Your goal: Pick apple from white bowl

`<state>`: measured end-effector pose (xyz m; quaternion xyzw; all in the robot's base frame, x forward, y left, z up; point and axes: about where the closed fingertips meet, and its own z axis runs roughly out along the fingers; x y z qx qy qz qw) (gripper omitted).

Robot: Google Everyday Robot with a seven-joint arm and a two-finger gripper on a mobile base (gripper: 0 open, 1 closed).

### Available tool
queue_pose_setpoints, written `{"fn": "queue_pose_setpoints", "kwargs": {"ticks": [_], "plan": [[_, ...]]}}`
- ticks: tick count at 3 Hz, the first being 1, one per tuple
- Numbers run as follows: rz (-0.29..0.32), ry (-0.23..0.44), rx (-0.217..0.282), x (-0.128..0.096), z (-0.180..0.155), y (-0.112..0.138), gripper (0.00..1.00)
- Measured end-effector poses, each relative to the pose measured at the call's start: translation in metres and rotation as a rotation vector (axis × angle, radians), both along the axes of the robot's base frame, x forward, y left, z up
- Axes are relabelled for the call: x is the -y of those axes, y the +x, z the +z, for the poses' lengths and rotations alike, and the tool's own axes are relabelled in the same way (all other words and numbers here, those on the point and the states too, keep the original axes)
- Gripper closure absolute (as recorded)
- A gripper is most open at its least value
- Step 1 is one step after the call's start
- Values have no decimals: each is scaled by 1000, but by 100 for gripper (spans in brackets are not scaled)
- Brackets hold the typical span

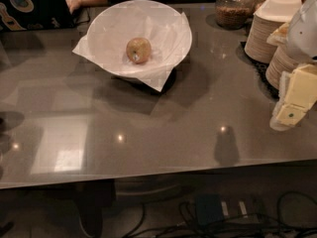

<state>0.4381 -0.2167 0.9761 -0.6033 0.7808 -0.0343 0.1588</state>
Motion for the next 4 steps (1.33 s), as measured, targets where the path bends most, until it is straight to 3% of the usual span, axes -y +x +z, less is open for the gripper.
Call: {"fn": "queue_pose_setpoints", "kwargs": {"ticks": [1,2,4], "plan": [[0,1,2,0,0,0,0],[8,52,21,-10,-4,14,0],[10,200,91,-43,-9,71,0]]}}
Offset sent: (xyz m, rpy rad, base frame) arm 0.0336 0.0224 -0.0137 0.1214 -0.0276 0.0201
